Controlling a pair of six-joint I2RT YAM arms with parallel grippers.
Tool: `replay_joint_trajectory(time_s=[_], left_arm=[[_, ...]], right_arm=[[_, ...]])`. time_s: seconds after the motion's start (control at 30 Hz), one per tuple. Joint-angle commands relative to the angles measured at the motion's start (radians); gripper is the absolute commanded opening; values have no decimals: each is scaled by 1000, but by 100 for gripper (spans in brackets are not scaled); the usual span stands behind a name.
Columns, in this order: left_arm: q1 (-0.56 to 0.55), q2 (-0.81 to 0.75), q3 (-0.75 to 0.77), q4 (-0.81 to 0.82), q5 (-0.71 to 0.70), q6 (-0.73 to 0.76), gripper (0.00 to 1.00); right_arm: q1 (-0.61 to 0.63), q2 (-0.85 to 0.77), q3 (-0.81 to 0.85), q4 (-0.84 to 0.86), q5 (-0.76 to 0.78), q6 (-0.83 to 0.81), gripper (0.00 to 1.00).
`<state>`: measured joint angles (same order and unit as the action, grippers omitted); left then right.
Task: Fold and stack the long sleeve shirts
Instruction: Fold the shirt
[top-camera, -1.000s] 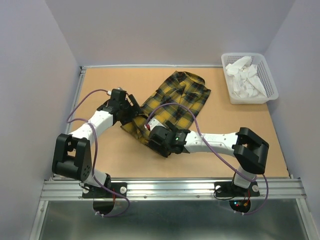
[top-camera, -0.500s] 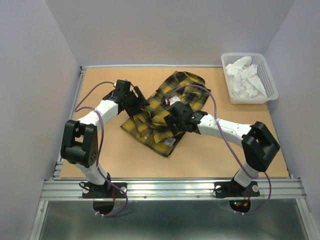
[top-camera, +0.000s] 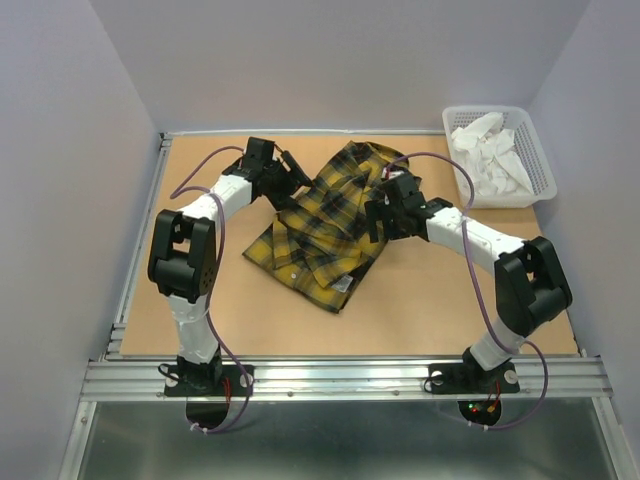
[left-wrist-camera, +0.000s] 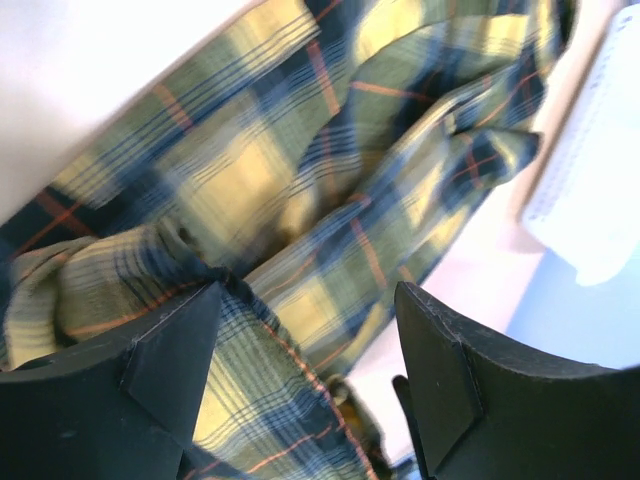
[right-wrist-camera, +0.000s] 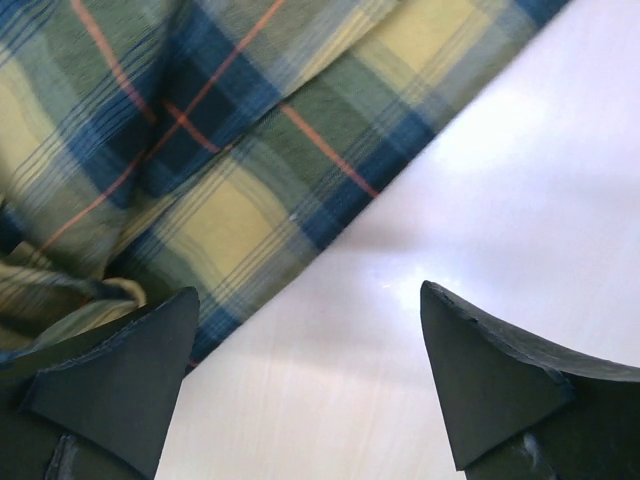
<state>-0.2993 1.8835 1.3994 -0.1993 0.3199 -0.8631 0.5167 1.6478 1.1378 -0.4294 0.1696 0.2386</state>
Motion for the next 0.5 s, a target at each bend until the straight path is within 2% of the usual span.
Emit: replay_joint_trajectory(time_s=[0.0, 0.13, 0.23, 0.3, 0.47], left_arm=[[-26, 25, 114, 32, 51, -37, 81], [-46, 34, 213, 34, 48, 18, 86], [-40, -7, 227, 18, -4, 90, 94], [-34, -47, 227, -20, -59, 136, 98], [-11, -181, 142, -118, -175, 262, 98]], right_arm=[[-15, -72, 48, 37, -83, -21, 96], [-14, -124, 31, 40, -237, -94, 96], [-14, -135, 5, 49, -321, -87, 94], [-14, -128, -16, 69, -349, -59, 89], [-24, -88, -33, 139, -393, 28, 74]])
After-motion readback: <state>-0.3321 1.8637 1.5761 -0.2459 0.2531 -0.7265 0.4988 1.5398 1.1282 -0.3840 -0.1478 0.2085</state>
